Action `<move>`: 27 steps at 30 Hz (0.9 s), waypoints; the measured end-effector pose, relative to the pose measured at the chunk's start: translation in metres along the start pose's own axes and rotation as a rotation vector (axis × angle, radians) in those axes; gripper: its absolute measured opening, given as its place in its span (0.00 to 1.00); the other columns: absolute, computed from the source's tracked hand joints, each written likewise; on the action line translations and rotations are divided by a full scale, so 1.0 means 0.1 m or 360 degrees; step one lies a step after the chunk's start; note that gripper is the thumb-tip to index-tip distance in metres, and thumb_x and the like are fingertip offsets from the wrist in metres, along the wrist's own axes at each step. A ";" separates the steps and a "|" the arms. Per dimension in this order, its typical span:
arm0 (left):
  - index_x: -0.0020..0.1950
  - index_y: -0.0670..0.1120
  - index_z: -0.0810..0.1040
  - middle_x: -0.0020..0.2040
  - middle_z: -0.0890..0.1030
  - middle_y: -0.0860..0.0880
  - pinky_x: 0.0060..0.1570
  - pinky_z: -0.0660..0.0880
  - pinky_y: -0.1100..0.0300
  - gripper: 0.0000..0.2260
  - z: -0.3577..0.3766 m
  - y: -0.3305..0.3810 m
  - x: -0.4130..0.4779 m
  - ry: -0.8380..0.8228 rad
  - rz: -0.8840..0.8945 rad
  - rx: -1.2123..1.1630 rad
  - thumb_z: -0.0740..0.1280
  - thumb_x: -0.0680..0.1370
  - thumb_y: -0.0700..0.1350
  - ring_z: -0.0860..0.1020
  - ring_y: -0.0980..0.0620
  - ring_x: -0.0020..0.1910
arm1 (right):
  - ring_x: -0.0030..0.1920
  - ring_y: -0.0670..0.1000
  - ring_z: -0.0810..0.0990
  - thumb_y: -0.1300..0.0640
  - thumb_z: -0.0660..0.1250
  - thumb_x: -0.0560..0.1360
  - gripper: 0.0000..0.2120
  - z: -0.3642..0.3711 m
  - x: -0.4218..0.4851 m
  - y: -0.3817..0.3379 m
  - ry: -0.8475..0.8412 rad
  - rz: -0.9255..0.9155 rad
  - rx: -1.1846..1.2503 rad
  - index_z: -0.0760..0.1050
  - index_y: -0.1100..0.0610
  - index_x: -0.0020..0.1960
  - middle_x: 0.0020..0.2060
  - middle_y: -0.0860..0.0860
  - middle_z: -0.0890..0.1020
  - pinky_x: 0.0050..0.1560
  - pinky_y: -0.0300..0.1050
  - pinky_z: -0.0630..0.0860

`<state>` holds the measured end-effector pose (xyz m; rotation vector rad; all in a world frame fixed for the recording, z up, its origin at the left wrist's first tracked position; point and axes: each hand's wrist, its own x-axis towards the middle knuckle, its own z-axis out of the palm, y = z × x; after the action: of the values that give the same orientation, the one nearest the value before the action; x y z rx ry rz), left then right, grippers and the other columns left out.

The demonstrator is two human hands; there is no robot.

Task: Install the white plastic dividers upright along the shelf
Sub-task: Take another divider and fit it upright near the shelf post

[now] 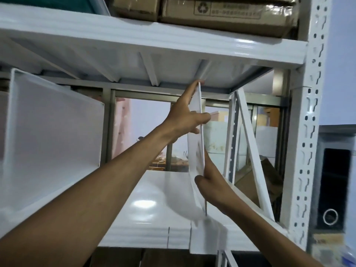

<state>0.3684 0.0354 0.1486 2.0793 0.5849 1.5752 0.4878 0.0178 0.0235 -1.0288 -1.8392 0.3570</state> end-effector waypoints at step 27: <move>0.74 0.64 0.61 0.68 0.65 0.57 0.37 0.84 0.42 0.38 0.25 0.00 -0.08 -0.0133 0.0018 0.0172 0.70 0.72 0.35 0.78 0.46 0.41 | 0.72 0.52 0.61 0.70 0.54 0.74 0.46 0.10 -0.23 0.17 0.0109 -0.0016 0.0149 0.38 0.27 0.69 0.76 0.37 0.47 0.72 0.53 0.59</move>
<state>0.3911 0.0282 0.1365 2.2202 0.6421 1.4844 0.4916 0.0118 -0.0060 -0.9562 -1.7496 0.3936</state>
